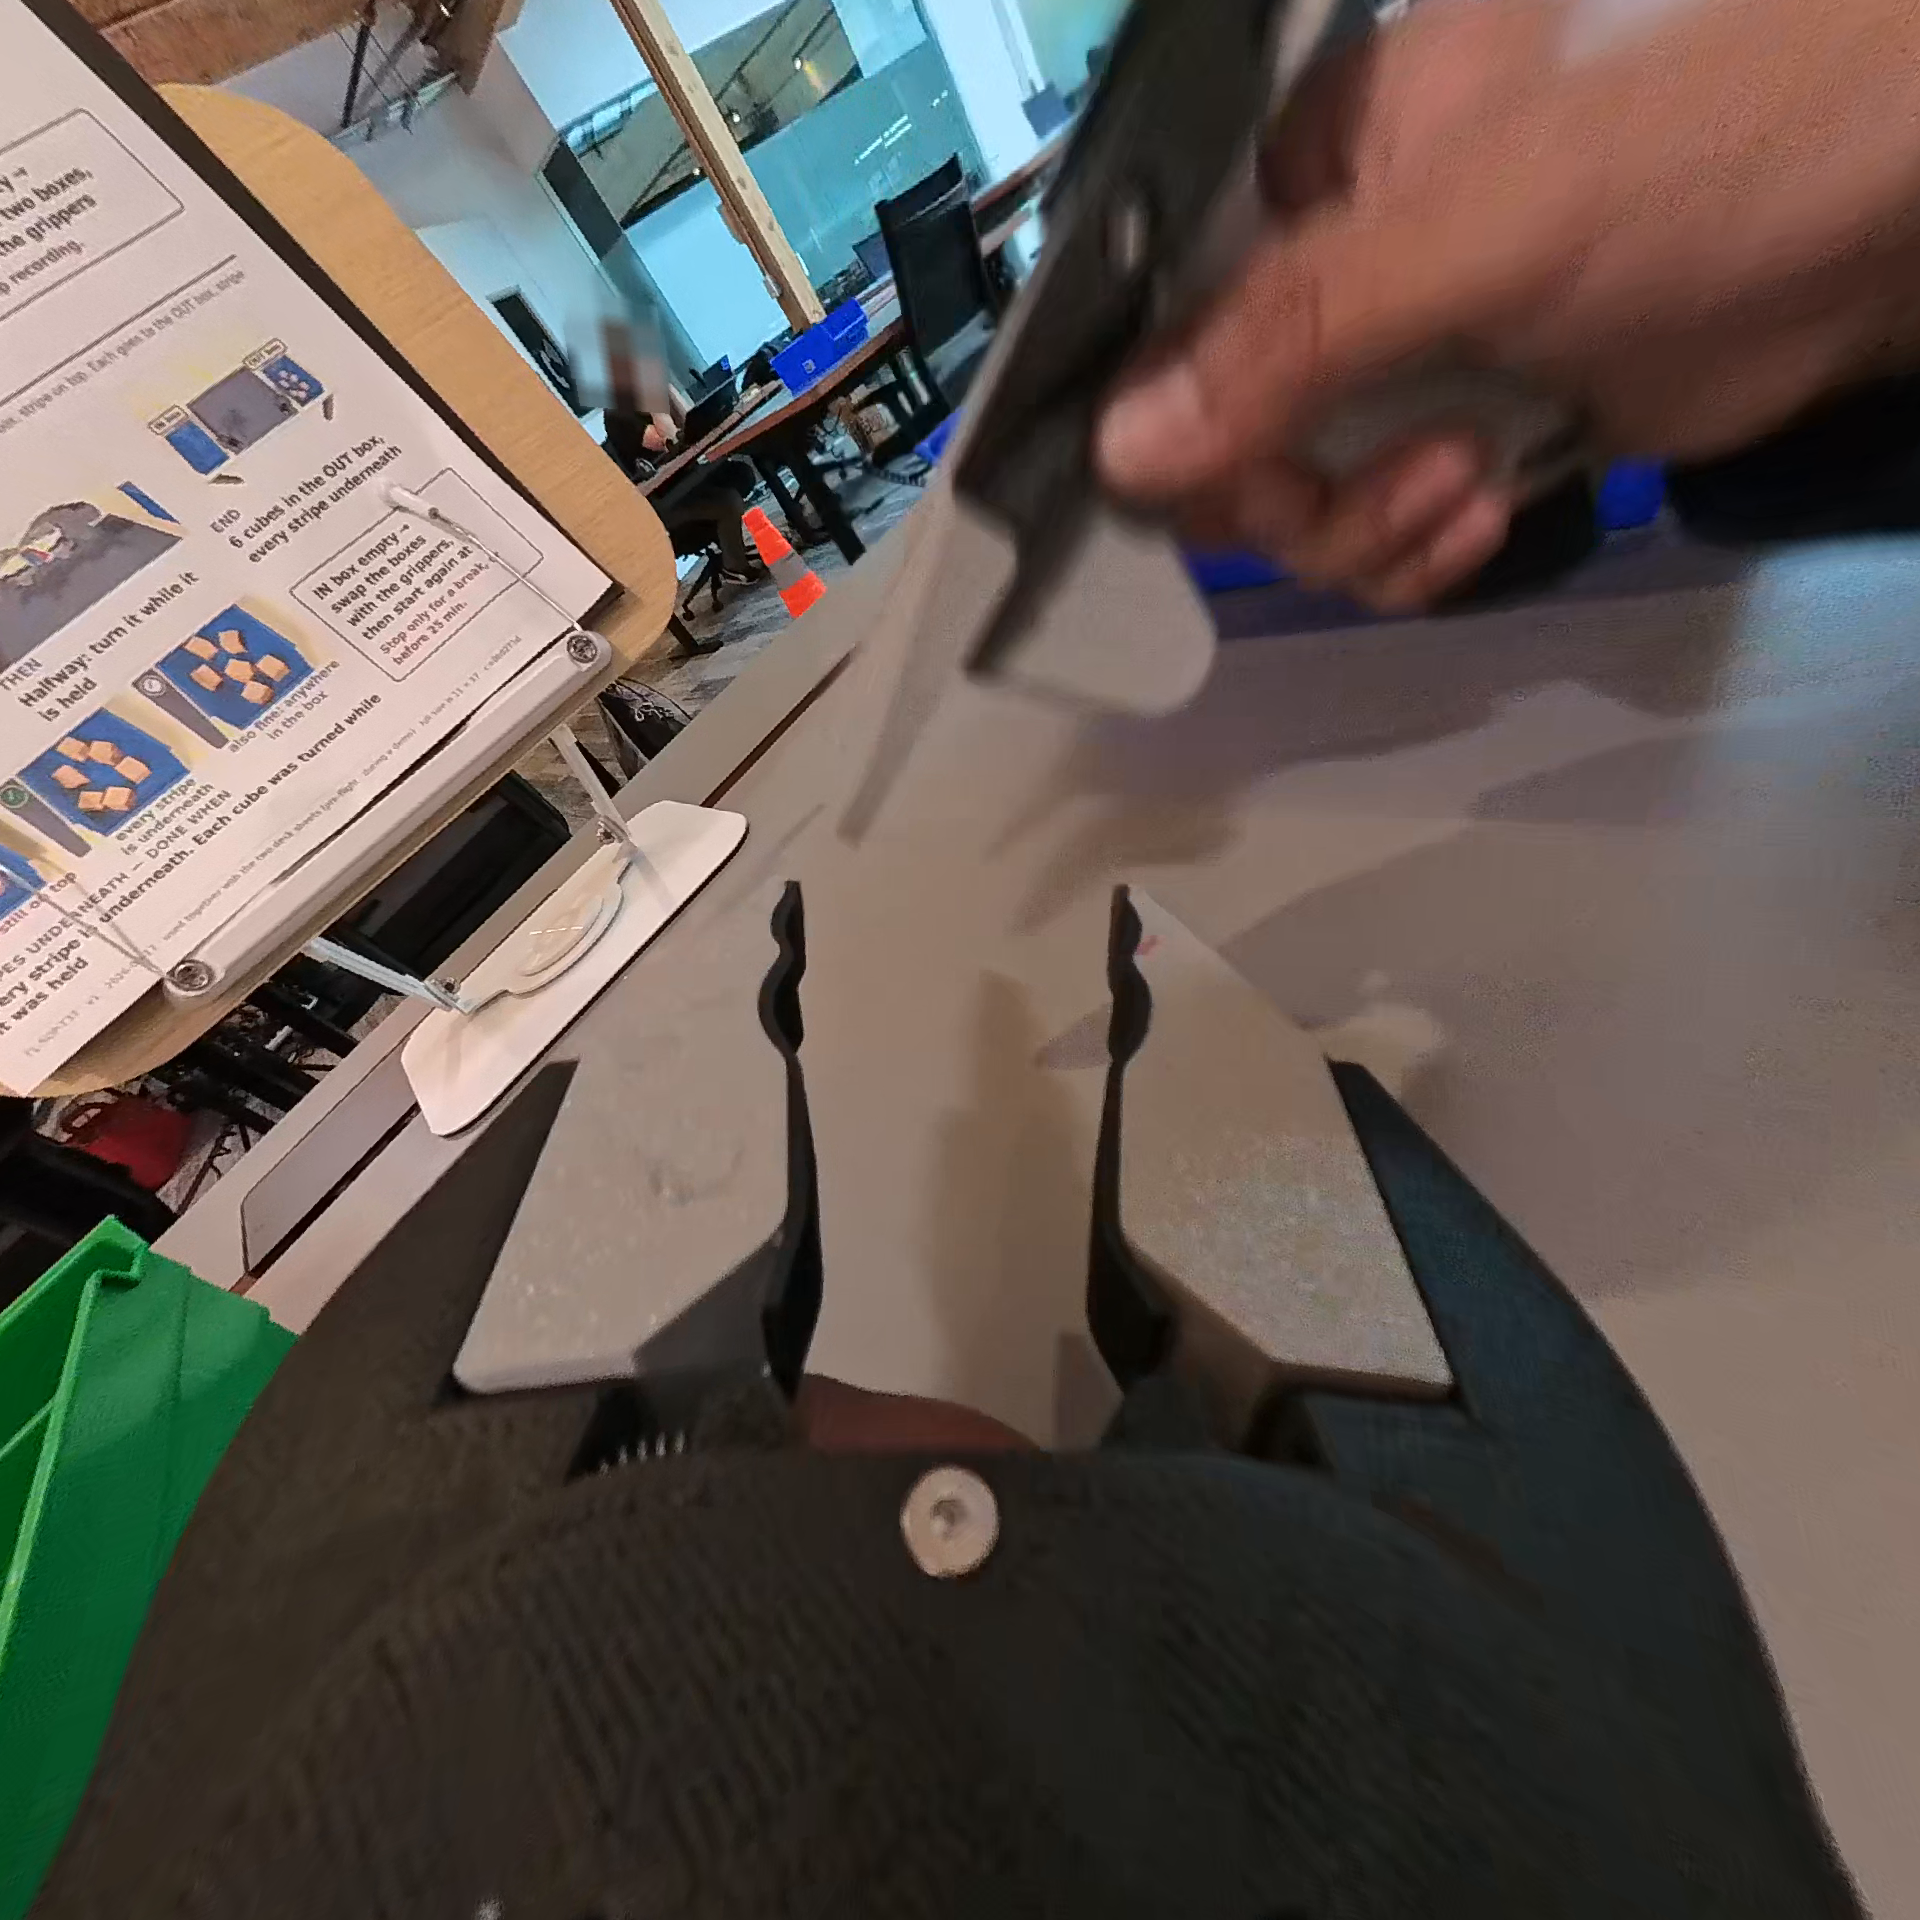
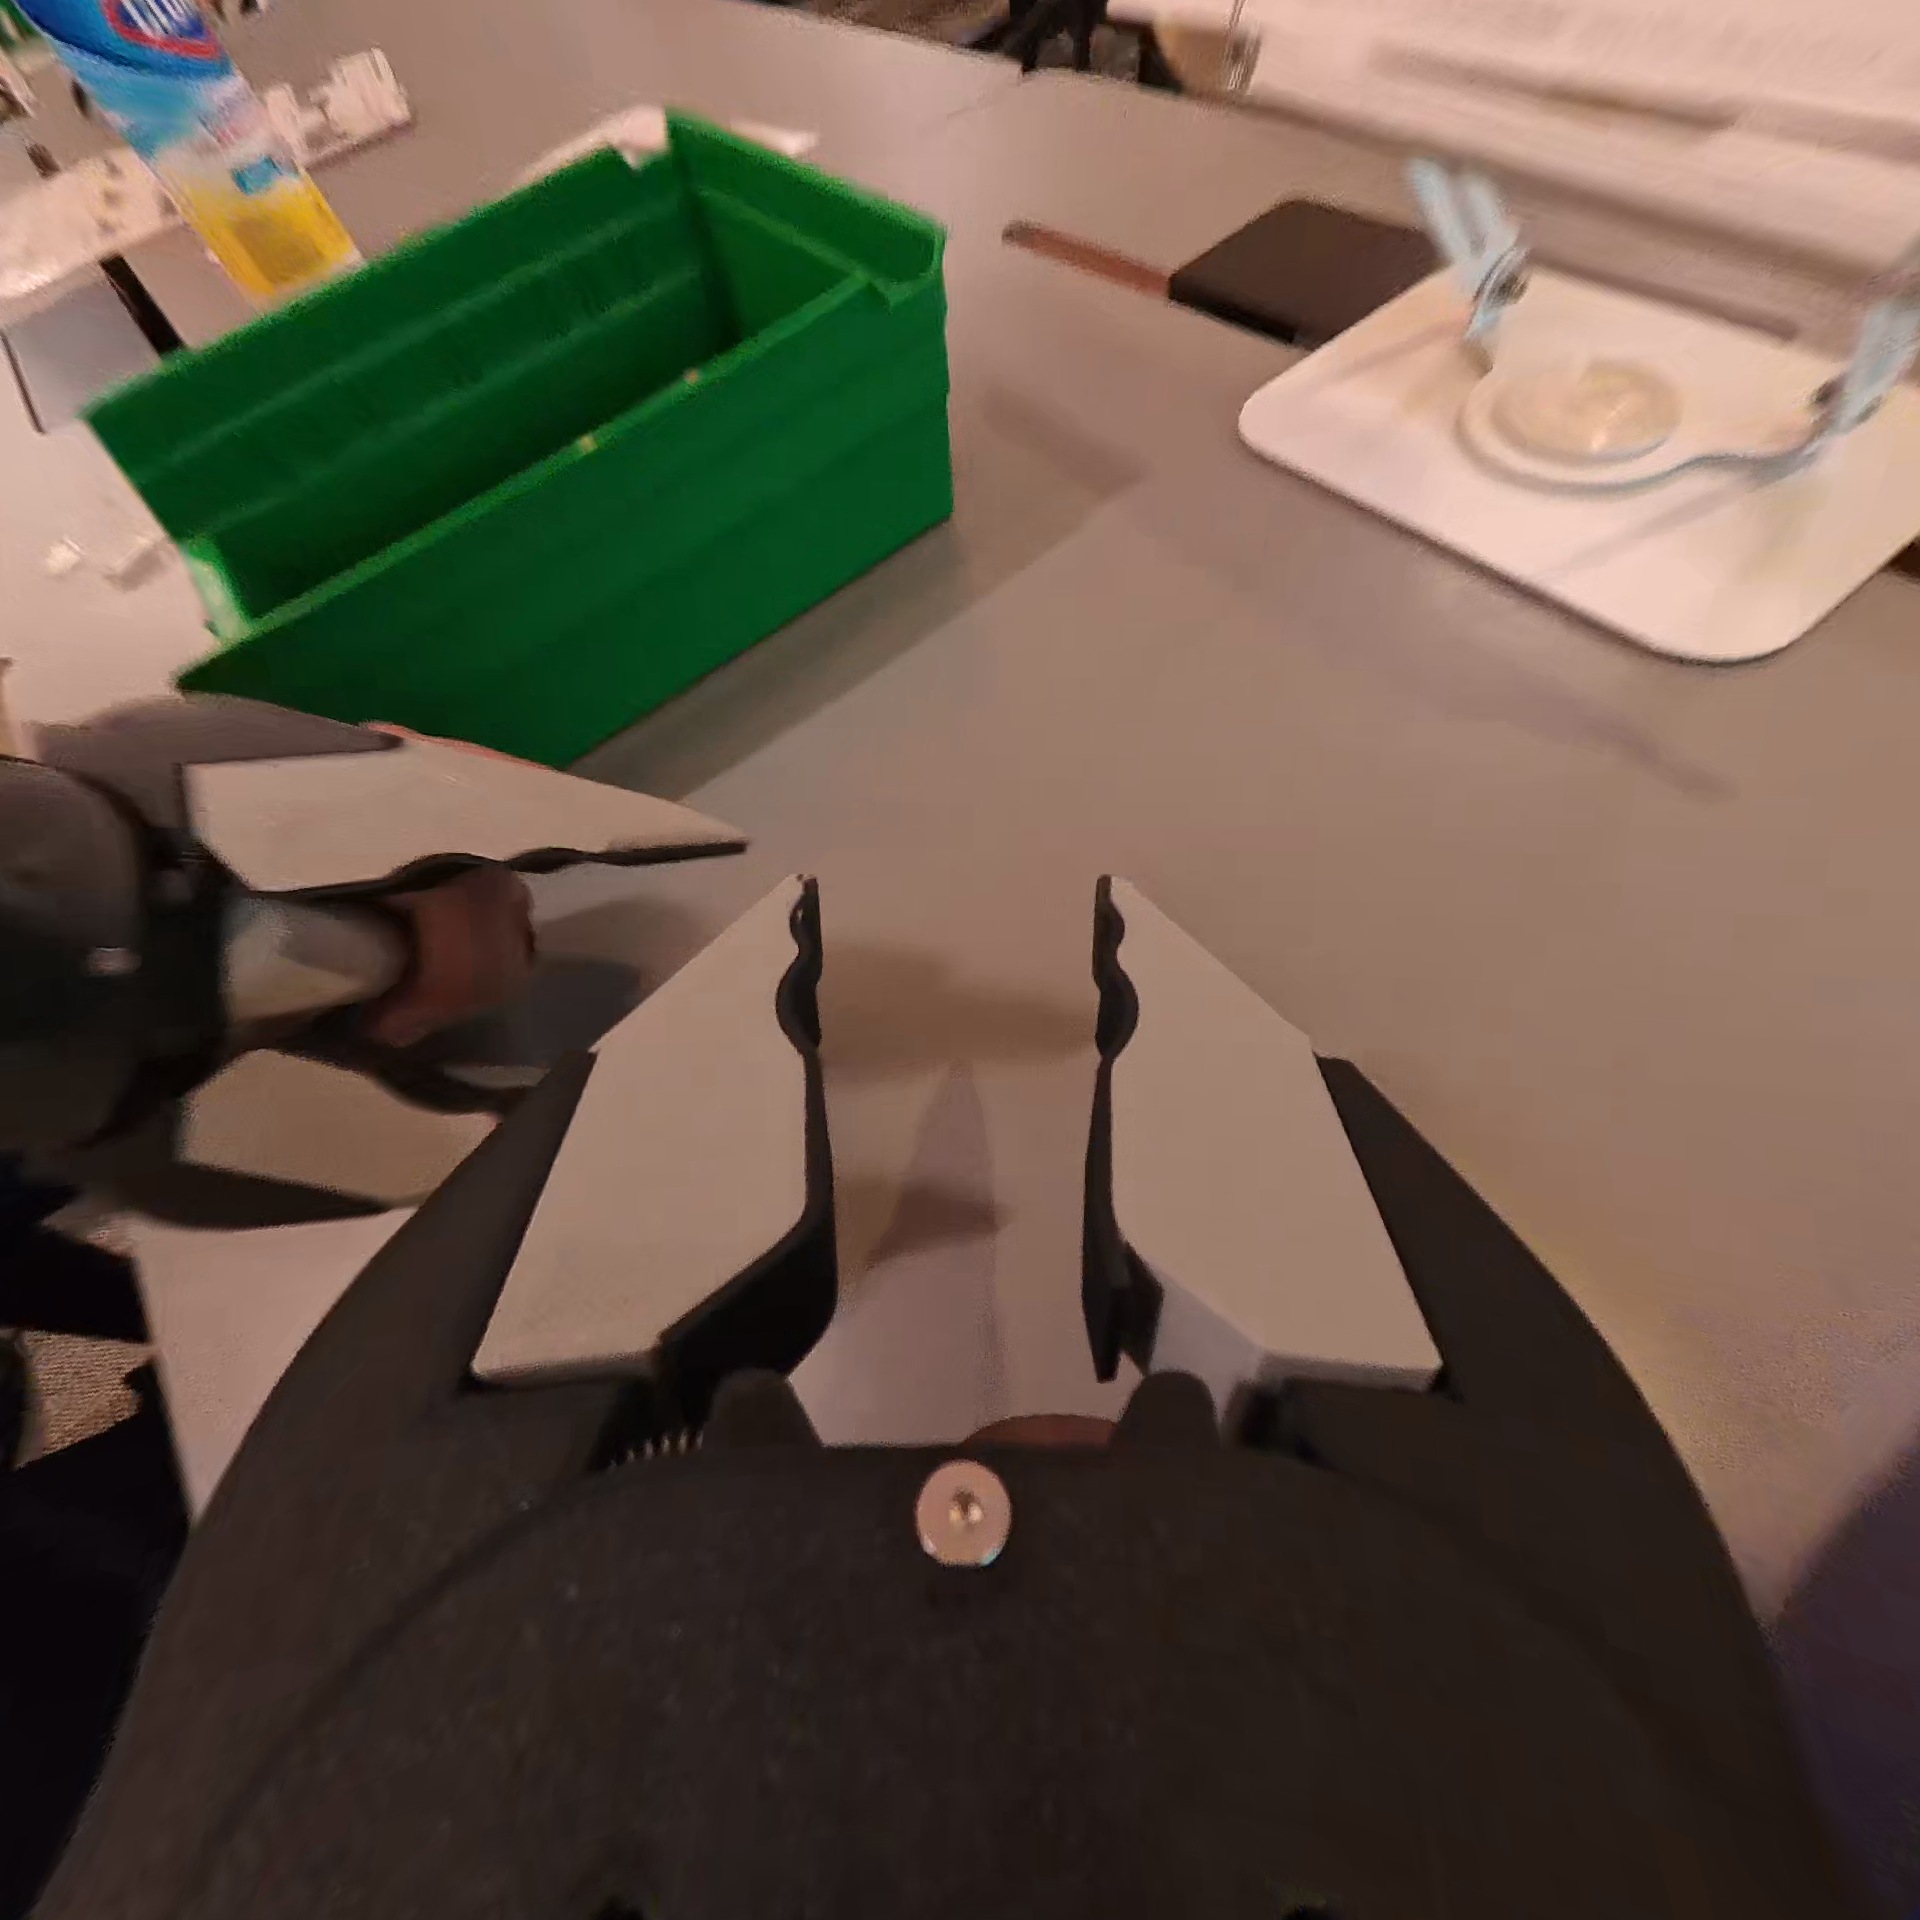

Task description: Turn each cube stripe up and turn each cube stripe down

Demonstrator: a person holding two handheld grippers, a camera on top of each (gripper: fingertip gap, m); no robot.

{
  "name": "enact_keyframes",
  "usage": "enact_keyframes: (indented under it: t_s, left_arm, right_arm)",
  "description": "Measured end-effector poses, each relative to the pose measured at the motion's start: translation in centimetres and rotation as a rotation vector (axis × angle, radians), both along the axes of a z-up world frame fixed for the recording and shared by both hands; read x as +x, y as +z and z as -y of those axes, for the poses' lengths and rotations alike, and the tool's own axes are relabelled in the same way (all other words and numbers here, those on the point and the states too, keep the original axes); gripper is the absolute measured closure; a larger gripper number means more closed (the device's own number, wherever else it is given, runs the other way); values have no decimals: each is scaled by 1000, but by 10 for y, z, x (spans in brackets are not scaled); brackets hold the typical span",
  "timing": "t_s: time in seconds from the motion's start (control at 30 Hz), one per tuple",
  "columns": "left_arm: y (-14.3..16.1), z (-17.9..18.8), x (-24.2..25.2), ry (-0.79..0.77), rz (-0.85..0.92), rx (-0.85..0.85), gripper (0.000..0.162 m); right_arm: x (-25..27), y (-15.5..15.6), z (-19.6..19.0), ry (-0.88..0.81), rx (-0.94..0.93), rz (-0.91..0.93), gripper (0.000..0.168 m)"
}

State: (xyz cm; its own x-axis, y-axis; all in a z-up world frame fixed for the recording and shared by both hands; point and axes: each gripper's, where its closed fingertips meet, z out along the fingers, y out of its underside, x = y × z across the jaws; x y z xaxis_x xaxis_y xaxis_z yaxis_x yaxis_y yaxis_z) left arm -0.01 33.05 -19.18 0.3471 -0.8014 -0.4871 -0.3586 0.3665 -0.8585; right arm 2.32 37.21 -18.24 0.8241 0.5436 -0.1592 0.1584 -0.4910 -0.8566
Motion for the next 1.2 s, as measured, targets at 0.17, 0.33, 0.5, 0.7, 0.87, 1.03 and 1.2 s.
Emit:
enact_keyframes:
  t_s: [0.17,0.33,0.5,0.7,0.87,1.03,1.2]
  left_arm:
    - [10,3,-8,10,39,-37,105]
    - [50,4,-36,41,164,-79,105]
    - [92,-12,-82,111,251,-151,105]
    - [158,-43,-146,266,312,-101,110]
    - [130,-123,-192,501,129,-223,103]
    - [37,-200,-223,711,-92,-460,97]
    - [-37,-231,-235,811,-190,-731,107]
  right_arm:
    - [-23,-65,-10,7,-97,14,118]
    - [-18,-84,-12,-9,-142,21,118]
    - [-21,-77,-9,0,-131,-13,118]
    - [-23,-73,-6,8,-105,10,118]
    - [-25,-69,-4,19,-95,4,118]
    - [-25,-71,-4,17,-102,4,118]
    - [-25,-72,-4,18,-108,0,118]
